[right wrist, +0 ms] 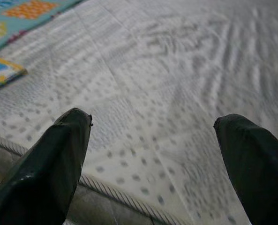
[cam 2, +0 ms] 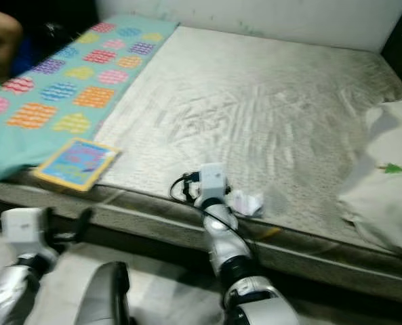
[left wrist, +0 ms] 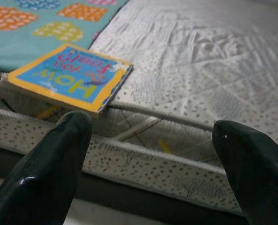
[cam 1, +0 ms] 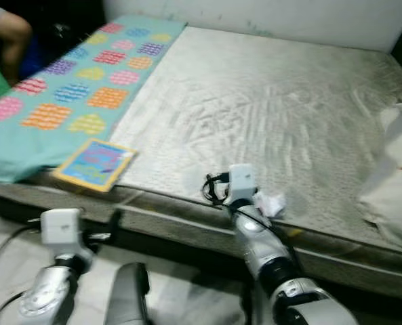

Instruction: Clean up the room

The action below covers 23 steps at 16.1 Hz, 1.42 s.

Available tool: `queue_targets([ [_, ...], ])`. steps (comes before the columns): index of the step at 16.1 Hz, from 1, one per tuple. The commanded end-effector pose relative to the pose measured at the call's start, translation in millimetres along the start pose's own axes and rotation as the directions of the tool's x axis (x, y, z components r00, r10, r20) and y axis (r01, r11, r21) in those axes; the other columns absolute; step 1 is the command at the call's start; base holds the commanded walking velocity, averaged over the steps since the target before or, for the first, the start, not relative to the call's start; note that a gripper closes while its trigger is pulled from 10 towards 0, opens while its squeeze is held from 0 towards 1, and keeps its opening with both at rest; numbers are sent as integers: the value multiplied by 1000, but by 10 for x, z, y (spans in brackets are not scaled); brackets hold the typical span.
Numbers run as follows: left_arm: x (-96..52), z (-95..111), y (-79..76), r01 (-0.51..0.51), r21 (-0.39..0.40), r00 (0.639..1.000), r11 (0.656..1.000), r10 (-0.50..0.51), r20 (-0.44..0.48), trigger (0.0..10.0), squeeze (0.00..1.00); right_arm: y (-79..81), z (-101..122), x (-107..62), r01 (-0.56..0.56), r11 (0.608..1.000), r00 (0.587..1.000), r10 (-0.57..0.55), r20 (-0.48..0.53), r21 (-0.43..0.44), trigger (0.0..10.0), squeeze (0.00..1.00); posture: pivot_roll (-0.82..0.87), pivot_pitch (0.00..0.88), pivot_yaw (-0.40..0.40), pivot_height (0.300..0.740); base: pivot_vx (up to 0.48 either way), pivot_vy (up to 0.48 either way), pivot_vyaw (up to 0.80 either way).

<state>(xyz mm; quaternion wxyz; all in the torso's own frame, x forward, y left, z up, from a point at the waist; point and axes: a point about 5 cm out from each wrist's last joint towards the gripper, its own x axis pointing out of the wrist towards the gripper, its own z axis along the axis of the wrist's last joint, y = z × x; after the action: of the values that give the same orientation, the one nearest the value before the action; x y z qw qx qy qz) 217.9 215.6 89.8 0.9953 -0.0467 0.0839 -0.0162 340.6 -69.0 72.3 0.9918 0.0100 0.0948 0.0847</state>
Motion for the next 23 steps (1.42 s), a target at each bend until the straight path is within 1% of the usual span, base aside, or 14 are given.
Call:
queue_targets([
  [1,14,46,-80,21,-6,1000,1000,-21,7,10000,0,-122,-44,-13,43,999,999,-43,-8,0,10000,0,83,125,-45,564,0,0,-800],
  [2,3,44,-101,25,-8,1000,1000,-25,3,10000,0,-134,-52,-20,47,999,999,-47,-3,-2,10000,0,82,131,-45,564,0,0,-800],
  [3,-12,43,-136,31,-15,1000,999,-31,0,10000,0,-159,-48,-32,59,998,998,-60,17,18,10000,0,83,140,-47,564,0,0,0],
  [5,-71,36,-158,37,-16,999,999,-38,-14,10000,0,-136,-24,-25,52,999,998,-52,37,-5,10000,0,96,162,-50,564,0,0,0],
  [9,-159,30,-183,48,-17,998,999,-49,-41,10000,0,-108,25,18,43,999,998,-43,38,-6,10000,0,110,180,-52,564,0,0,0],
  [12,-251,67,-285,92,-16,994,996,-93,-51,10000,0,-75,40,38,39,999,999,-39,38,-3,10000,0,155,208,-59,564,0,0,0],
  [15,-427,64,-349,103,-22,992,994,-104,-78,10000,0,20,119,84,45,999,998,-44,49,-15,10000,0,183,236,-62,564,0,0,0],
  [17,-508,59,-365,95,-27,991,995,-97,-88,10000,0,37,155,98,47,999,997,-46,60,-27,10000,0,192,250,-65,564,0,0,0],
  [18,-514,65,-376,89,-30,992,996,-92,-90,10000,0,15,197,123,53,996,997,-49,61,-67,10000,0,194,255,-66,564,0,0,0],
  [19,-526,68,-387,89,-32,992,996,-91,-93,10000,0,-4,211,133,56,995,997,-50,62,-84,10000,0,195,256,-66,564,0,0,0],
  [20,-554,62,-414,91,-38,991,995,-94,-100,10000,0,-67,220,146,72,989,996,-65,54,-128,10000,0,196,260,-69,564,0,0,0],
  [21,-563,62,-424,92,-40,990,995,-96,-103,10000,0,-99,222,150,81,986,996,-75,48,-142,10000,0,198,262,-70,564,0,0,0],
  [23,-576,60,-434,90,-45,989,995,-94,-110,10000,0,-213,216,161,112,967,994,-109,26,-230,10000,0,202,268,-71,564,0,0,0],
])
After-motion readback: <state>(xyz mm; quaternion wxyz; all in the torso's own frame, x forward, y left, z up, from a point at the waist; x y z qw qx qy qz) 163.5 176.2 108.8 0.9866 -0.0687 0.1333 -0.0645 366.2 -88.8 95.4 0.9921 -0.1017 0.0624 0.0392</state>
